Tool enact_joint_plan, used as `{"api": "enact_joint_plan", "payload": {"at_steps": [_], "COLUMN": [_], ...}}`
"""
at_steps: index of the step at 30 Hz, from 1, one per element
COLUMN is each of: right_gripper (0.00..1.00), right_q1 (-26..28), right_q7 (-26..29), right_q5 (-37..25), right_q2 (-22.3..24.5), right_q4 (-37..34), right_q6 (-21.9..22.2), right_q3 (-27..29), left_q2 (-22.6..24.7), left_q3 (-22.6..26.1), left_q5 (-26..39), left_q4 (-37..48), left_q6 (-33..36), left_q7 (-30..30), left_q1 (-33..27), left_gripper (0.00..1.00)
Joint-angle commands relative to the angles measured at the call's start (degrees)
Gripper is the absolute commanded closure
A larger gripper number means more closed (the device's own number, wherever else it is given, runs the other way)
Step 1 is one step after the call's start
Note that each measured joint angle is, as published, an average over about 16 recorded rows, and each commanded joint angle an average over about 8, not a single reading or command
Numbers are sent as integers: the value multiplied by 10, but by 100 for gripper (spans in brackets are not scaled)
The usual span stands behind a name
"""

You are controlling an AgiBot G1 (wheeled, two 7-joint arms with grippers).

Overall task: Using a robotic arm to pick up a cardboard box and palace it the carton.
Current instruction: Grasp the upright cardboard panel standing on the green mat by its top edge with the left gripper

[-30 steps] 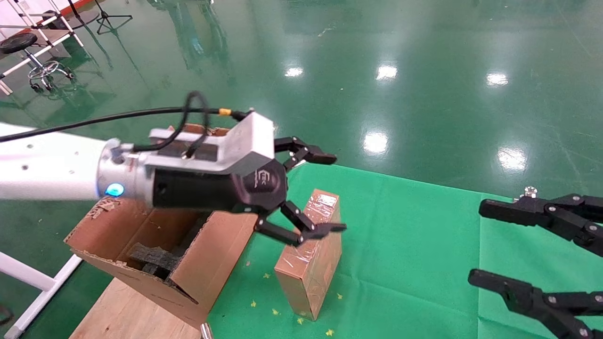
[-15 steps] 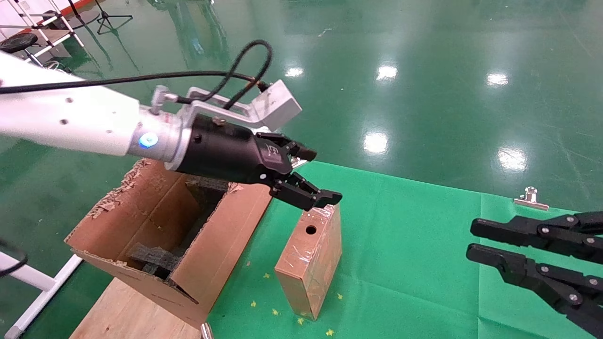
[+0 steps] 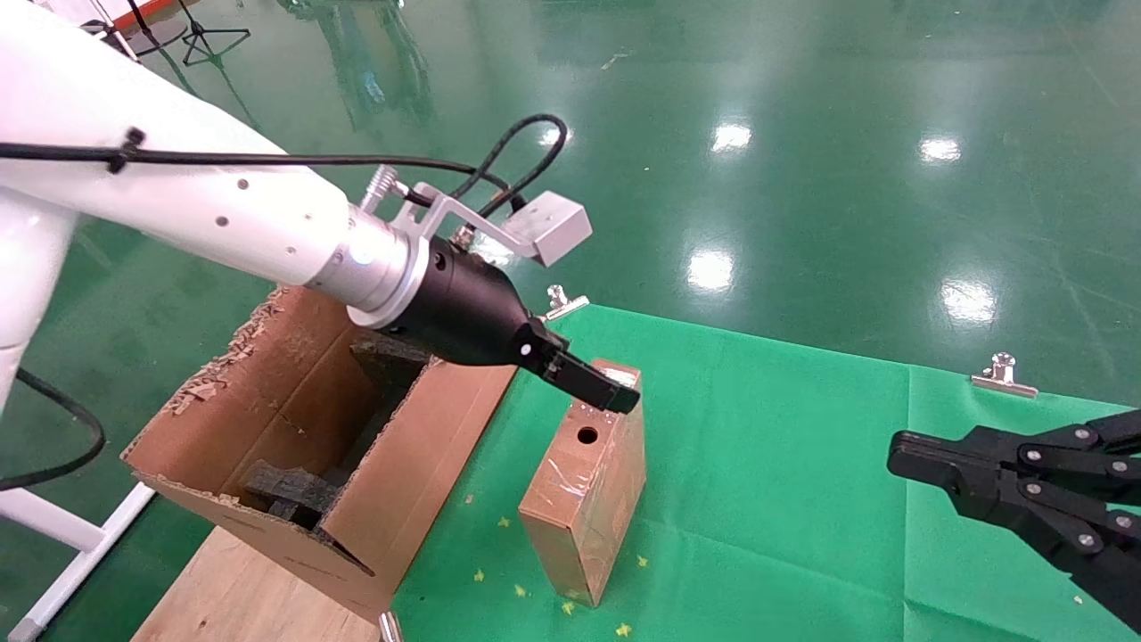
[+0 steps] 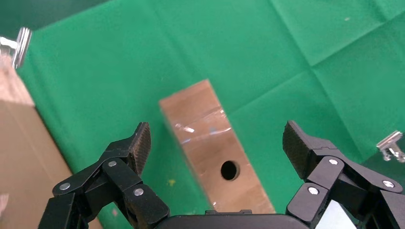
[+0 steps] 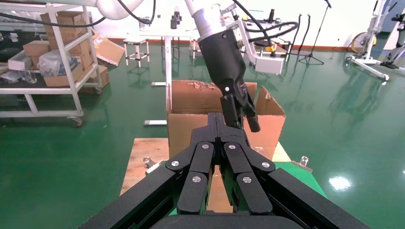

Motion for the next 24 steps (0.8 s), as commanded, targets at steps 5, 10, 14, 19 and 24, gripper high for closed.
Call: {"api": "enact_joint_plan", "payload": {"at_steps": [5,10,14,19,24], "right_gripper": [100,100,100,100,100], "right_q1": [0,0,0,0,0], "right_q7": [0,0,0,0,0], "right_q5": [0,0,0,0,0], "right_q2": [0,0,0,0,0], "right_q4": [0,0,0,0,0], "right_q6": [0,0,0,0,0], "right_q3": [0,0,0,0,0], "left_q2": [9,17,23,32,38], "left_q3": [33,59,72,85,97], "left_q5": [8,12,13,17,18], "left_q4": [-1,-2,-3,-4,-5], "left_q6": [0,-5,-11,-14,-12], "left_q7": [-33,-47,-47,-31,-15], "left_q1": [-1,7,10,5,3], "left_gripper": [0,0,0,0,0]}}
